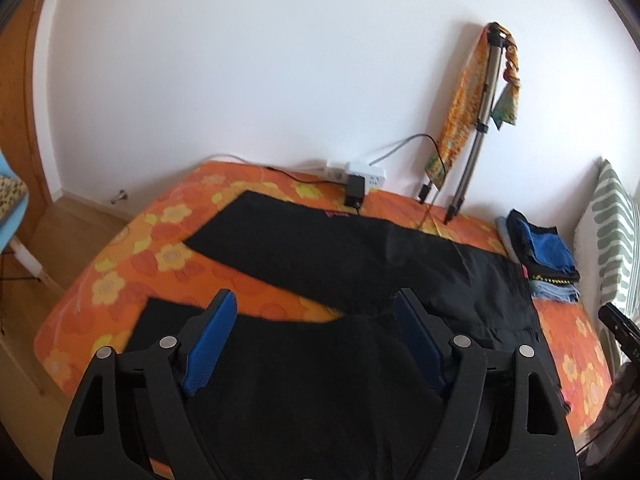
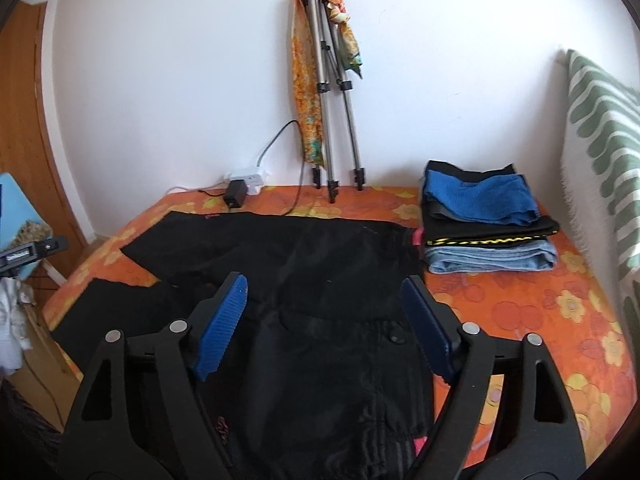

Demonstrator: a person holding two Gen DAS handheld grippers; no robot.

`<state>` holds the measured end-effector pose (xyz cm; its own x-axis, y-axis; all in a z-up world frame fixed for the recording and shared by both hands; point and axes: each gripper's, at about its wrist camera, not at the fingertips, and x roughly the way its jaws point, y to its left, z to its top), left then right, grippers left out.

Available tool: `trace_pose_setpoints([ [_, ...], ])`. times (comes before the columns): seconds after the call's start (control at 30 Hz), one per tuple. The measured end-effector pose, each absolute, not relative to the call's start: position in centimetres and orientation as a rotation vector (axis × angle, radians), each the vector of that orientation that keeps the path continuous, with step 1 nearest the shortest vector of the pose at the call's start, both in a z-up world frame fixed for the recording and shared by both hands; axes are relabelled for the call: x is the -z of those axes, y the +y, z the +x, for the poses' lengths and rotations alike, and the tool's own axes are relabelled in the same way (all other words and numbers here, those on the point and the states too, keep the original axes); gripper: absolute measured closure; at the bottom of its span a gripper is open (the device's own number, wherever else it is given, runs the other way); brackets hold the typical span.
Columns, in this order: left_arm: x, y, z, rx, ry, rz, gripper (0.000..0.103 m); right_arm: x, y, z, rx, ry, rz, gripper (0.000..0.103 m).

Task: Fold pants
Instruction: 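Lower both grippers toward the edge of the black pants, then close the left gripper on the pants edge while the right gripper grasps beside it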

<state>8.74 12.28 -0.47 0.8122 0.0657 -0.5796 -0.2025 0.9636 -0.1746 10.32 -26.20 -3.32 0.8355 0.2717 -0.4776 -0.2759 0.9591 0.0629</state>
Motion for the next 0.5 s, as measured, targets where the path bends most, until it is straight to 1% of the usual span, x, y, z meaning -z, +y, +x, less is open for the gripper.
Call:
trace_pose_setpoints([
  [0.07, 0.1, 12.9, 9.3, -0.146, 0.605, -0.233, 0.027, 3.1, -25.6, 11.0, -0.321, 0.517, -0.017, 0.021],
  [0.27, -0.3, 14.4, 11.0, -0.138, 0.606, -0.235, 0.034, 0.9, -22.3, 13.9, -0.443, 0.549, -0.1, 0.021],
  [0.5, -1.2, 16.9, 14.9, -0.115, 0.648, -0.231, 0.036, -1.7, -18.3, 18.9, -0.536, 0.583, -0.218, 0.023],
])
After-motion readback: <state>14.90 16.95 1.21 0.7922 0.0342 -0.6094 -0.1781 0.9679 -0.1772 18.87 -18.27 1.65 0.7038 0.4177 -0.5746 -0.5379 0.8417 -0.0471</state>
